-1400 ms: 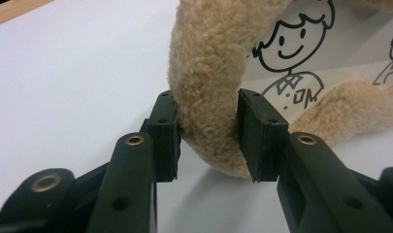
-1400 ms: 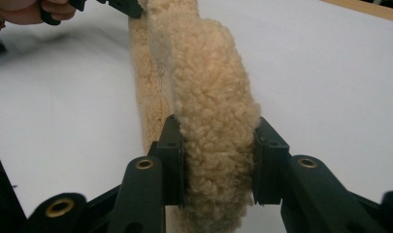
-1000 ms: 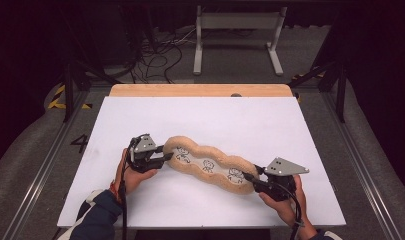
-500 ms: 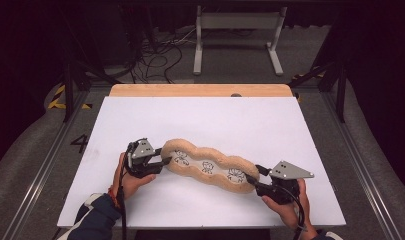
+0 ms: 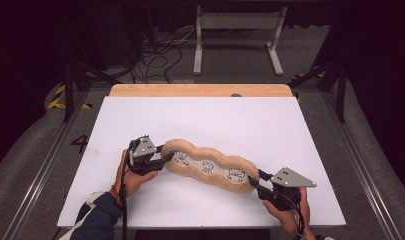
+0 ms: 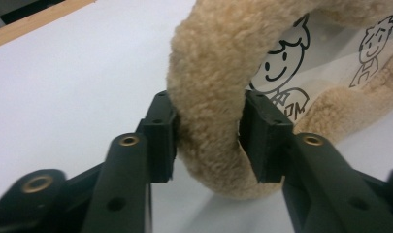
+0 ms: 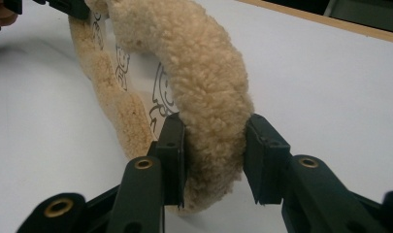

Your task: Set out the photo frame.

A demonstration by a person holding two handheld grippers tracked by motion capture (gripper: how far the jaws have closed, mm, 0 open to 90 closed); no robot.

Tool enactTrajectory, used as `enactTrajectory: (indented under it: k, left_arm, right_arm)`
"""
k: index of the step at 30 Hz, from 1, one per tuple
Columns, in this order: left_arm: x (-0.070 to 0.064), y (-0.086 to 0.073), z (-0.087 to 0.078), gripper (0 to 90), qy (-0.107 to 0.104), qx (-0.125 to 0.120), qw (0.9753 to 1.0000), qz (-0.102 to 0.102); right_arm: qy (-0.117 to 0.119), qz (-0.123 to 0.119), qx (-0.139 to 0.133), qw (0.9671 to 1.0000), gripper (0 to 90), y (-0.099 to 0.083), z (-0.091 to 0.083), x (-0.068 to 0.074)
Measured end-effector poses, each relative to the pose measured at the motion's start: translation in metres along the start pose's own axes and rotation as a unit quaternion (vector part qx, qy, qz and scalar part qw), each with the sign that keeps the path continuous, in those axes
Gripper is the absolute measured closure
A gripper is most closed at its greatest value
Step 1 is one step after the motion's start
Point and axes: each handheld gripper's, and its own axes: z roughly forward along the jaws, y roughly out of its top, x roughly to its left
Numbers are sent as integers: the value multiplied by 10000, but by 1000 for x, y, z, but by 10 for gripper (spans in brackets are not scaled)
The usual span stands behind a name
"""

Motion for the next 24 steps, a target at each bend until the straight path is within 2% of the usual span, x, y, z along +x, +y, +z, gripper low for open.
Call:
enactTrajectory:
  k: [8,14,20,24]
  left_arm:
    - [-3,-3,-8,650,-57,91,9999,35]
    - [-9,-6,-14,644,7,127,9999,89]
    - [-13,-10,-21,640,-17,131,9999,57]
    - [-16,-13,-25,635,6,122,9999,45]
  right_arm:
    - [-18,-8,4,10000,653,2,7,-7]
    - [-50,-72,3,10000,658,5,14,-11]
    - [-126,-191,63,9997,660,10,22,-14]
    - [-128,-190,78,9997,647,12,24,-15]
